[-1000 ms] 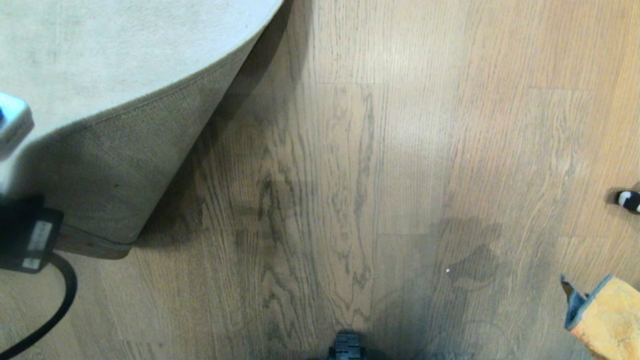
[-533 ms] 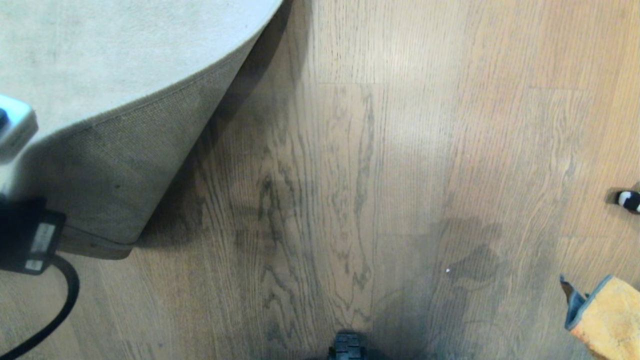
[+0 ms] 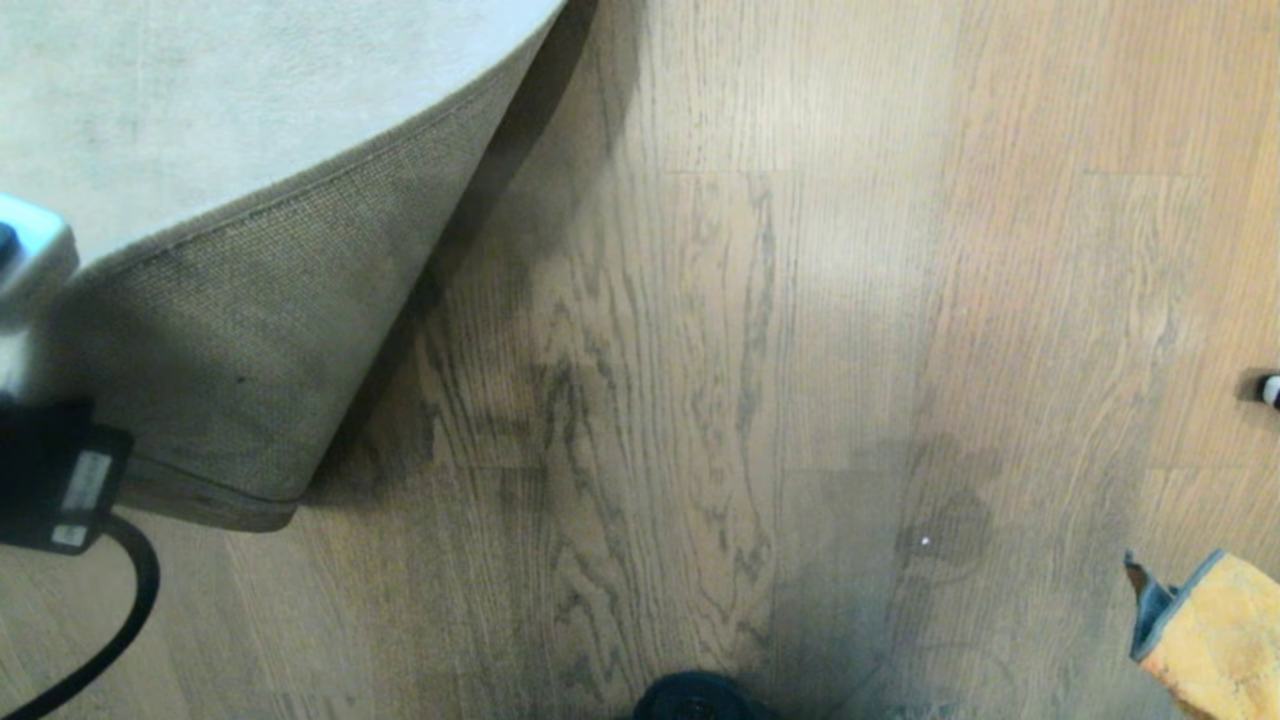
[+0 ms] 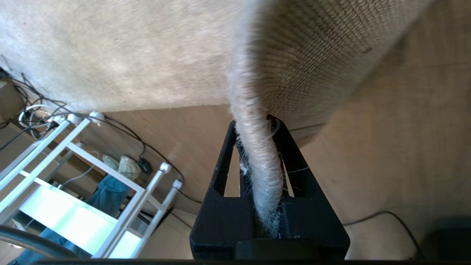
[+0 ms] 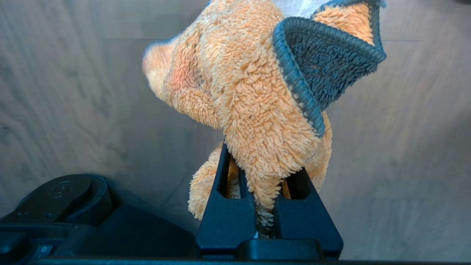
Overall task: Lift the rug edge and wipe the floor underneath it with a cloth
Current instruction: Lift up the carpet, then wipe the floor under the carpet with a rag
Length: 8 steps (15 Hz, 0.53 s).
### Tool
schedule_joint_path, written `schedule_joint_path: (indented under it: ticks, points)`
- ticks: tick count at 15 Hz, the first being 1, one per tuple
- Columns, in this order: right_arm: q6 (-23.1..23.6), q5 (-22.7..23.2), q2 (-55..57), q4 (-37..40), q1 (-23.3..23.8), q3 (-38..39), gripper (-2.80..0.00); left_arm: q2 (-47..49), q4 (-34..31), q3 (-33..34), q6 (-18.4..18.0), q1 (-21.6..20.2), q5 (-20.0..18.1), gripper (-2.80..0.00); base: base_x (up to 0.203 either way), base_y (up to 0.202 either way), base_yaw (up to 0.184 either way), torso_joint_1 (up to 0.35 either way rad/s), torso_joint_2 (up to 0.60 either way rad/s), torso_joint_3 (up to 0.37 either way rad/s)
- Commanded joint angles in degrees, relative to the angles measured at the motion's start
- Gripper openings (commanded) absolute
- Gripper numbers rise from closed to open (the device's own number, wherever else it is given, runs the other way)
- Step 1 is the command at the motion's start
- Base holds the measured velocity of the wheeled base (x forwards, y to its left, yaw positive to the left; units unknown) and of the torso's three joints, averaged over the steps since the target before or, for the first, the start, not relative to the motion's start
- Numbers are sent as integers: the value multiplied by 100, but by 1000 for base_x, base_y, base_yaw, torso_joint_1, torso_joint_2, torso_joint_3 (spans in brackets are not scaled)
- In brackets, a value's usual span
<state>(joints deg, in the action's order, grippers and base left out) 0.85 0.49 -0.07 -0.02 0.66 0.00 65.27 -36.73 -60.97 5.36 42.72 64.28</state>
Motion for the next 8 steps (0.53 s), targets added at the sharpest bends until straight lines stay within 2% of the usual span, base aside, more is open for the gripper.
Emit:
schedule_joint_path:
  ticks: [1, 8]
  points:
    - [3, 4, 7, 2, -4, 0, -280, -5, -27, 6, 0, 0, 40, -280, 0, 199, -1, 1, 2, 2]
    - [3, 4, 7, 2, -4, 0, -280, -20, -27, 23, 3, 0, 41, -280, 0, 191, -1, 2, 3, 2]
